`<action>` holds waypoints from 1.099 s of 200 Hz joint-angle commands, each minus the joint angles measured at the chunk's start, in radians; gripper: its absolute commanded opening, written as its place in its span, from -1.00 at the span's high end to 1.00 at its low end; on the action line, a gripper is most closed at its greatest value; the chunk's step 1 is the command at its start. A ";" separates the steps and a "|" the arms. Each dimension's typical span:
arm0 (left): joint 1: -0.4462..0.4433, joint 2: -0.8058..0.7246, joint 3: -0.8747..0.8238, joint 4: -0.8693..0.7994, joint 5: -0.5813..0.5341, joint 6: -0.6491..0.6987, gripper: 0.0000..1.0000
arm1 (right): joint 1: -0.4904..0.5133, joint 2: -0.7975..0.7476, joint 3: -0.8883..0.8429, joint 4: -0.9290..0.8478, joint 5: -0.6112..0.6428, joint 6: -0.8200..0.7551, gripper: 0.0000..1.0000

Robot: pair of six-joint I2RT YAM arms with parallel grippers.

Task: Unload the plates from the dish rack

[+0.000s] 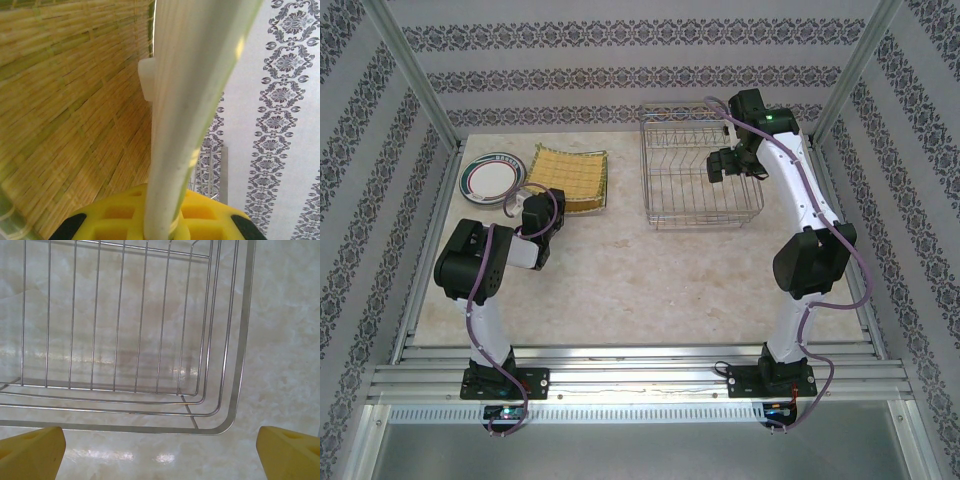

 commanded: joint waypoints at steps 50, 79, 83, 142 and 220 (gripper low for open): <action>-0.035 -0.027 0.010 0.046 -0.059 -0.006 0.53 | 0.010 0.006 -0.001 0.008 -0.011 -0.013 -0.96; -0.045 -0.076 -0.001 -0.042 -0.092 0.016 0.44 | 0.009 0.001 -0.012 0.016 -0.014 -0.014 -0.96; -0.047 -0.087 -0.003 -0.064 -0.100 0.019 0.43 | 0.010 0.002 -0.012 0.015 -0.014 -0.013 -0.96; -0.068 -0.215 0.038 -0.383 -0.169 0.140 -0.26 | 0.009 0.002 -0.018 0.021 -0.028 -0.012 -0.96; -0.098 -0.194 0.111 -0.548 -0.179 0.213 -0.43 | 0.004 -0.023 -0.053 0.043 -0.031 -0.014 -0.96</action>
